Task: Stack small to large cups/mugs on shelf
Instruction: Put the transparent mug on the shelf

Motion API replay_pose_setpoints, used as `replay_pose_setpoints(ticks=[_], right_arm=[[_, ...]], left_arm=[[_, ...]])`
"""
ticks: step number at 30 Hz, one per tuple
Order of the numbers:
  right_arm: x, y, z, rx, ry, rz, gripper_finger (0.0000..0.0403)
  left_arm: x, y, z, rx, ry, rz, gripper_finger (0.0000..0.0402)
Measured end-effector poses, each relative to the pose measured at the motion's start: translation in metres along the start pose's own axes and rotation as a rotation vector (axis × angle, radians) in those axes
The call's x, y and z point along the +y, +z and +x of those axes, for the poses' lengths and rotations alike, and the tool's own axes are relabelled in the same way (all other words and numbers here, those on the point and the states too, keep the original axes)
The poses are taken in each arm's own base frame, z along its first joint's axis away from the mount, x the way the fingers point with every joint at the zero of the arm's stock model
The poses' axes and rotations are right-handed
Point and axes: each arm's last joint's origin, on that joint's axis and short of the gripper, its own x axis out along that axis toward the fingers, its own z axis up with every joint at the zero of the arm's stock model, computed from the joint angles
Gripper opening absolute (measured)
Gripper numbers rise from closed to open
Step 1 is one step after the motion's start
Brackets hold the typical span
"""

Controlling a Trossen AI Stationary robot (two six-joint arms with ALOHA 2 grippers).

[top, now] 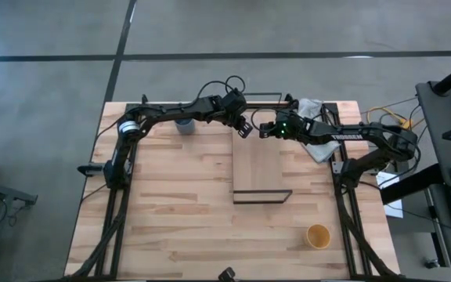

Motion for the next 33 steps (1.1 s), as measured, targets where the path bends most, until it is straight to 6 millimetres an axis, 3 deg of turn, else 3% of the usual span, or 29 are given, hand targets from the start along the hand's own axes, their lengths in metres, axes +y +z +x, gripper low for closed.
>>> replay_pose_setpoints(ticks=[9, 33], right_arm=[[-0.0007, -0.0038, 0.0088, 0.024, 0.009, 0.009, 0.0054], [-0.0009, -0.0026, 0.0073, 0.020, 0.010, 0.002, 0.0054]], left_arm=[[0.0006, -0.0029, 0.0015, 0.007, -0.005, -0.001, 0.0000], [0.0009, -0.0036, 0.0013, 0.017, 0.001, -0.024, 0.0000]])
